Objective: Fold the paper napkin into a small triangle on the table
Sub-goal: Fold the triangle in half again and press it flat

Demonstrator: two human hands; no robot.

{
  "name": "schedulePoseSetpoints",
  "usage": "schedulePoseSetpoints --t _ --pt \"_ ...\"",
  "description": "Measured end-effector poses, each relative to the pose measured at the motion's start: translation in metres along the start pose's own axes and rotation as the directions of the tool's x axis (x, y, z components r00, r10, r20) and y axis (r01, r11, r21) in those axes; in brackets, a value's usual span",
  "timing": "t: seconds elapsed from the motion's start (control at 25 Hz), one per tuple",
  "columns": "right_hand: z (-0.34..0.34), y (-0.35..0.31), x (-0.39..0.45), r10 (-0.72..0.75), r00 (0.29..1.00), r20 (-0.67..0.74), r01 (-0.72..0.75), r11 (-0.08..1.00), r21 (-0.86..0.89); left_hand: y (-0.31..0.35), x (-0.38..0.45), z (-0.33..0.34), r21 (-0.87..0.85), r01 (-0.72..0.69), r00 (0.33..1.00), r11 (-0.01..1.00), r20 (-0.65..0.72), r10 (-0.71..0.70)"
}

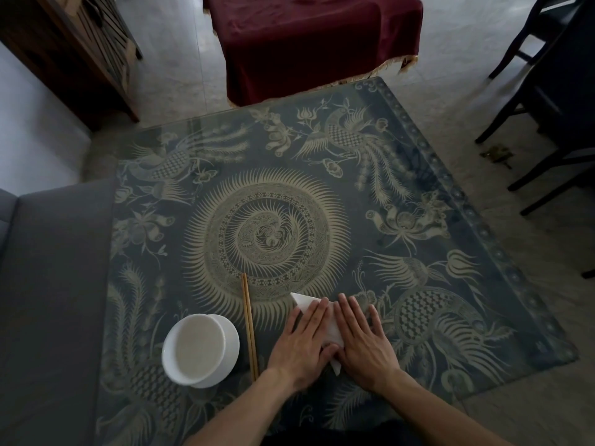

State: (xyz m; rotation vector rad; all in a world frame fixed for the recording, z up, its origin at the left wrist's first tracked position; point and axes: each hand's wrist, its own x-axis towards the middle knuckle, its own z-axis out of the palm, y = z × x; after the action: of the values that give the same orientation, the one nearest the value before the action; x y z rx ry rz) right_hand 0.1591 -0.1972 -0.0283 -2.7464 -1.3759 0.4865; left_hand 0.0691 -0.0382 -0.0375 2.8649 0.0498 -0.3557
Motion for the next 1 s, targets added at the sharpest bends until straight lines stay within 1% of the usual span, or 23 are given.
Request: schedulePoseSetpoints --t 0.2,0.28,0.44,0.52,0.6,0.68,0.76,0.8,0.88,1.0 --pt "0.002 0.001 0.002 0.028 0.997 0.073 -0.030 0.999 0.022 -0.002 0.002 0.001 0.010 0.024 1.000 1.000 0.003 -0.024" --pt "0.006 0.002 0.004 0.031 0.995 0.090 -0.032 0.999 0.012 -0.012 0.000 -0.002 0.034 0.067 0.998 0.997 0.007 -0.068" --pt "0.009 0.004 0.006 0.030 0.996 0.078 -0.031 0.999 0.007 -0.039 -0.004 -0.013 0.110 0.194 0.981 0.975 0.001 -0.195" --pt "0.008 0.004 0.006 0.030 0.996 0.080 -0.032 0.999 0.016 -0.043 -0.006 -0.014 0.126 0.205 0.978 0.971 0.015 -0.209" --pt "0.007 0.004 0.005 0.027 0.995 0.095 -0.029 0.999 0.020 -0.040 -0.006 -0.016 0.104 0.225 0.974 0.969 0.008 -0.227" --pt "0.000 0.002 0.004 0.004 0.999 0.052 -0.004 1.000 0.010 -0.031 -0.005 -0.016 0.063 0.203 0.979 0.977 -0.007 -0.203" --pt "-0.008 -0.007 0.006 -0.074 0.997 0.017 0.075 0.997 -0.018 -0.023 -0.005 -0.013 0.038 0.114 0.993 0.993 -0.010 -0.114" --pt "-0.010 -0.013 0.008 -0.112 0.994 0.004 0.112 0.993 -0.032 -0.020 -0.006 -0.011 0.031 0.094 0.996 0.995 -0.003 -0.094" --pt "-0.010 -0.023 0.015 -0.149 0.989 -0.022 0.148 0.988 -0.049 -0.020 -0.007 -0.009 0.024 0.109 0.994 0.994 0.009 -0.110" --pt "-0.008 -0.026 0.018 -0.136 0.990 -0.035 0.135 0.990 -0.031 -0.023 -0.007 -0.010 0.038 0.104 0.993 0.994 0.053 -0.106"
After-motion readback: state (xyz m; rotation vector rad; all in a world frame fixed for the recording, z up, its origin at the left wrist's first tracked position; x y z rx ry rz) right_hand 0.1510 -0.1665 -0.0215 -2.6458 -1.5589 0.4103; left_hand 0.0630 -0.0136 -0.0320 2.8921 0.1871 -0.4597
